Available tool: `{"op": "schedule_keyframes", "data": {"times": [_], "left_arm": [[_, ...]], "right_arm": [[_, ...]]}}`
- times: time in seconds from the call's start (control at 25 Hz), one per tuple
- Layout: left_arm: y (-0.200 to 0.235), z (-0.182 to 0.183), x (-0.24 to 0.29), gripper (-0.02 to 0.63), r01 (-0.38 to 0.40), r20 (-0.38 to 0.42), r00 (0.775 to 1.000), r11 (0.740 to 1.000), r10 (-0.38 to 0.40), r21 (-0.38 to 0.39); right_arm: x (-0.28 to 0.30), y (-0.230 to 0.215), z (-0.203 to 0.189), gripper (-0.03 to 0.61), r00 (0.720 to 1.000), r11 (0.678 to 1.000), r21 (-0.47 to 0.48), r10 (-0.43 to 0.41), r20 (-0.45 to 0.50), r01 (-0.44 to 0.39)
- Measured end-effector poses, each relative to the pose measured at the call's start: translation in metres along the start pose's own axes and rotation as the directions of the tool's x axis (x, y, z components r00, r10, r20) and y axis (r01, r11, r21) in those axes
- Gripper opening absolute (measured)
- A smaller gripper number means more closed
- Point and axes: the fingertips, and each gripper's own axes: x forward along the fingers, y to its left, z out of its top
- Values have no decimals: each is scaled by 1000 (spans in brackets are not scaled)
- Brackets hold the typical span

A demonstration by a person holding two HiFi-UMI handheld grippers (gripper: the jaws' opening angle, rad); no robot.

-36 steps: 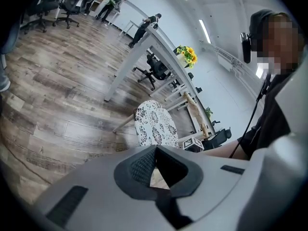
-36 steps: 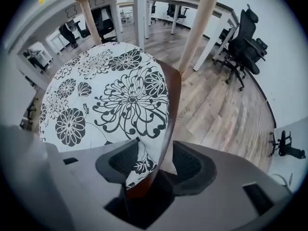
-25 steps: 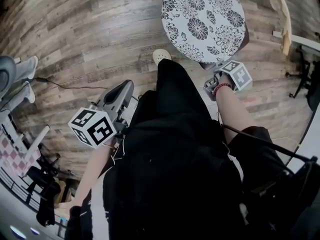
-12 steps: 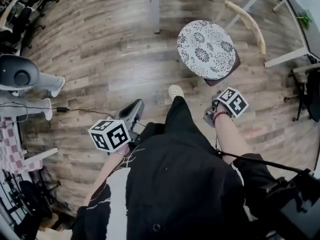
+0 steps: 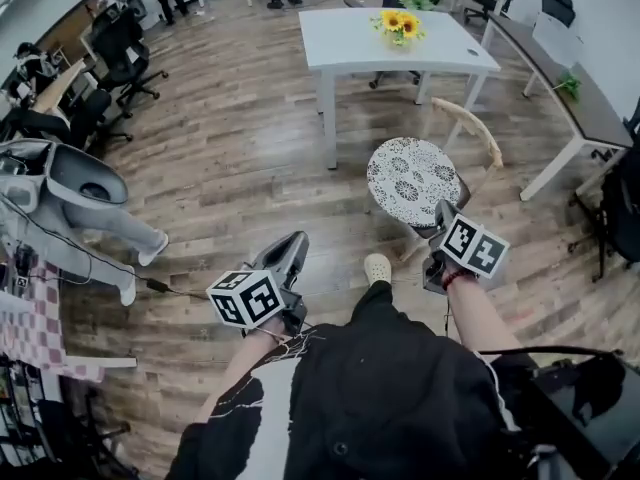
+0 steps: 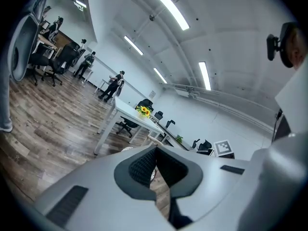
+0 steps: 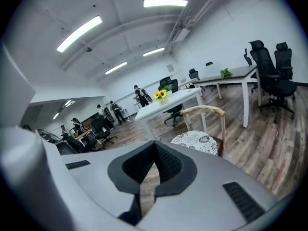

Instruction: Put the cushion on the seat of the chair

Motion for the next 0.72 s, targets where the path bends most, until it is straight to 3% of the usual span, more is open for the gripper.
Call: {"op": "schedule_keyframes", "data": {"times": [0.12, 0.32, 0.72], "left_arm": [[-7, 11, -8, 11, 15, 23, 1000, 1000, -15, 12], [-20, 16, -17, 11, 44, 38, 998, 999, -45, 30], [-23, 17, -28, 11, 54, 40, 998, 997, -56, 52]], "right_arm": [[-24, 24, 12, 15, 998, 997, -67, 51, 33, -49], [-40, 36, 1, 15, 996, 993, -86, 86, 14, -85], [-47, 33, -5, 15, 998, 994, -93, 65, 8, -64]]}}
